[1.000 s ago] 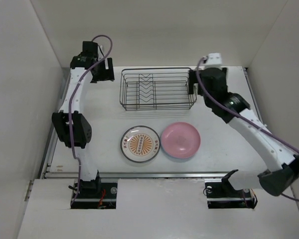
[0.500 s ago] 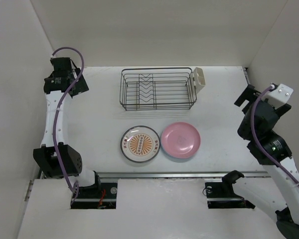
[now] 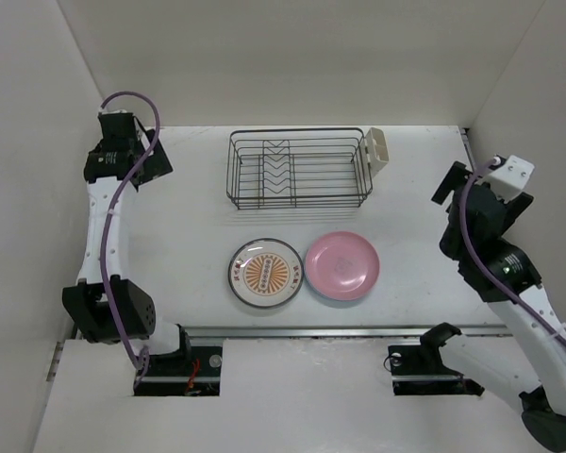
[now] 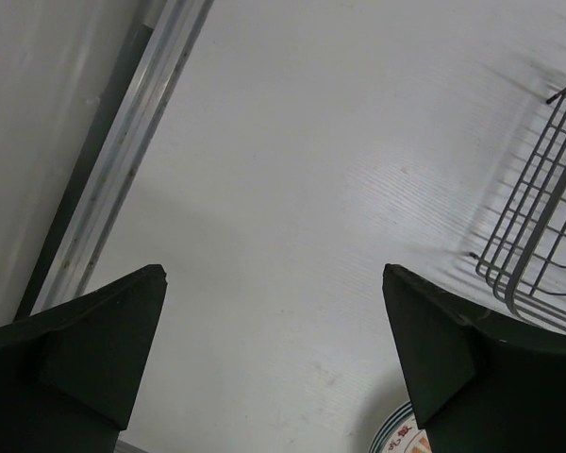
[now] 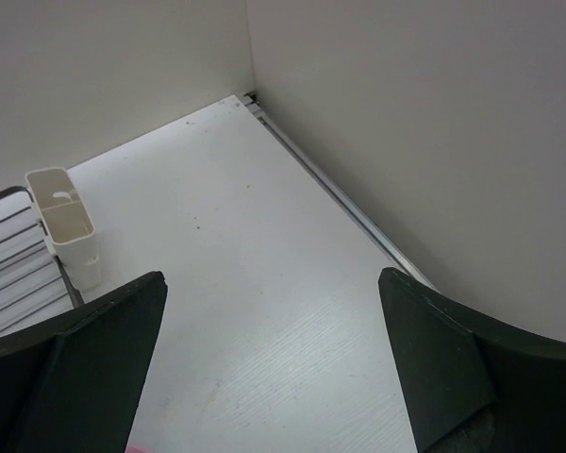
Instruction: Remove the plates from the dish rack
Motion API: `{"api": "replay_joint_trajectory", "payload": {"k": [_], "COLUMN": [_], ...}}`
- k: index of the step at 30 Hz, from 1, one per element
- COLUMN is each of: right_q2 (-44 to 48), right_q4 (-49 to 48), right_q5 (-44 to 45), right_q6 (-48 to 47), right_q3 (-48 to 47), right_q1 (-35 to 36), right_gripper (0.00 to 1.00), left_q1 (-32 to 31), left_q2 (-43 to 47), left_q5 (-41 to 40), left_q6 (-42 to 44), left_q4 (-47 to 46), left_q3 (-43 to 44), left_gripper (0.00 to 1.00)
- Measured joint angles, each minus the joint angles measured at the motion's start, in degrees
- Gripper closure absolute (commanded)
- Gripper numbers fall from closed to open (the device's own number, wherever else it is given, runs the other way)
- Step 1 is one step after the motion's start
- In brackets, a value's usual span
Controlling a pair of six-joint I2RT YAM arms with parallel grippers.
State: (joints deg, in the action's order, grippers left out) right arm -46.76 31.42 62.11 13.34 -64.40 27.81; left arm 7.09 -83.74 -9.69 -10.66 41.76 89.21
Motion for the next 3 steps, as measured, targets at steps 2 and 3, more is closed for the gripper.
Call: {"api": "replay_joint_trajectory", "payload": {"k": [2, 3], "right_q2": [0.6, 0.8], "right_q4": [0.2, 0.2], "right_q5": [-0.3, -0.5], "right_q6": [0.3, 0.4], "right_q3": [0.0, 0.0], "right_q1": [0.0, 0.0], "right_gripper": [0.00, 0.00], "left_q1": [0.0, 0.0], "left_q2": [0.3, 0.5], "left_q5": [0.4, 0.7], "left_q6": [0.0, 0.0], "left_q4": [0.0, -0.1], "left_q3": [-0.2, -0.3], "left_gripper": [0.00, 0.00]}}
